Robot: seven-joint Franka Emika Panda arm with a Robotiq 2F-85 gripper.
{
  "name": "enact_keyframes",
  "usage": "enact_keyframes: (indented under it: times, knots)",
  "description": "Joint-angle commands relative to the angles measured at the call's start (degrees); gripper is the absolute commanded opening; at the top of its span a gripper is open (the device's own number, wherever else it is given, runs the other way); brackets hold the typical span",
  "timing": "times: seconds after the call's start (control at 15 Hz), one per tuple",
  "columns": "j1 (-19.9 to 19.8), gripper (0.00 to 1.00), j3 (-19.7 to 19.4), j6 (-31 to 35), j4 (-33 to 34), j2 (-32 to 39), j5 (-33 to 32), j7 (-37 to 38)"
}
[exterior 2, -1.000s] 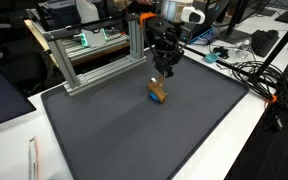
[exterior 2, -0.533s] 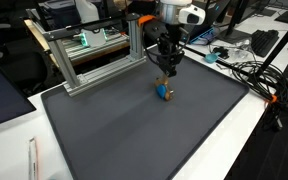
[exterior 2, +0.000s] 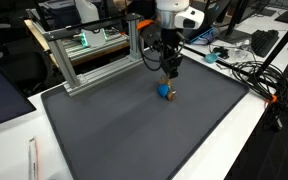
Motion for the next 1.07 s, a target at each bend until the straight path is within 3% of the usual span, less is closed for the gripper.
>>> enact_keyframes:
  times: [0.0, 0.53, 1.0]
  knots:
    - [-1.8, 0.23, 1.0, 1.0, 0.1, -1.9, 4.2, -0.9]
    - [-0.9, 0.23, -1.9, -0.4, -1.0, -6.4, 2.1, 5.8]
    - [2.1, 0.23, -6.2, -2.3, -1.1, -8.5, -4.4, 31.2]
